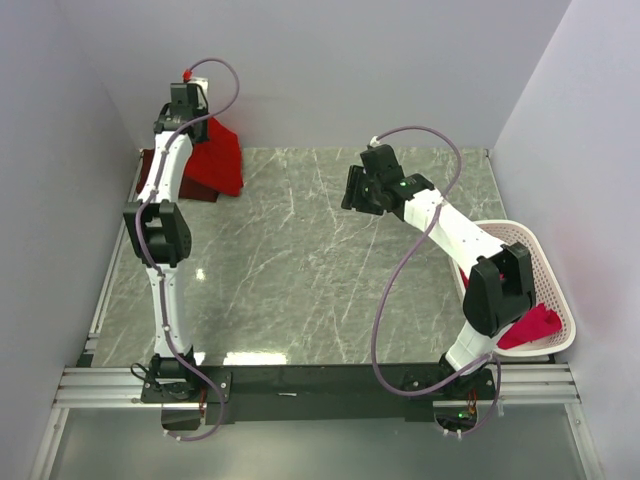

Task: Fold and stack the t-shirts
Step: Neatly place the folded tshirt to the corner

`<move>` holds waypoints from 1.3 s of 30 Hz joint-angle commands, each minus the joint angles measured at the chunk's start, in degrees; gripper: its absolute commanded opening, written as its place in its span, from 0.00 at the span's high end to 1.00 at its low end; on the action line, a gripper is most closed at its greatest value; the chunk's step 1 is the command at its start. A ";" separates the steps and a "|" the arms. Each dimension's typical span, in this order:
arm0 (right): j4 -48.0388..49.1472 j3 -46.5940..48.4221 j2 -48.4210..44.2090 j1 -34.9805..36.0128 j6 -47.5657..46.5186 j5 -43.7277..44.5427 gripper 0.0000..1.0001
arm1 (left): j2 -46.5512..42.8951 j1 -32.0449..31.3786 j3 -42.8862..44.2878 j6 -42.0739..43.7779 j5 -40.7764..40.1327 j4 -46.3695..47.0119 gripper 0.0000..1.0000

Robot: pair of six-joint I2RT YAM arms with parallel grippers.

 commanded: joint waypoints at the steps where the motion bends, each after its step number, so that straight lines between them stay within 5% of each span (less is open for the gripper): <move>1: -0.11 2.25 0.24 0.70 -0.01 0.08 0.41 | -4.65 2.20 2.10 -0.30 3.16 3.57 1.00; 22: -0.81 3.75 2.87 1.50 -0.45 1.32 0.42 | -3.34 9.41 2.90 -6.54 14.94 6.47 1.00; 39: -1.25 4.45 3.75 1.94 -0.80 1.93 0.42 | -0.80 12.40 0.26 -8.47 14.42 10.60 0.99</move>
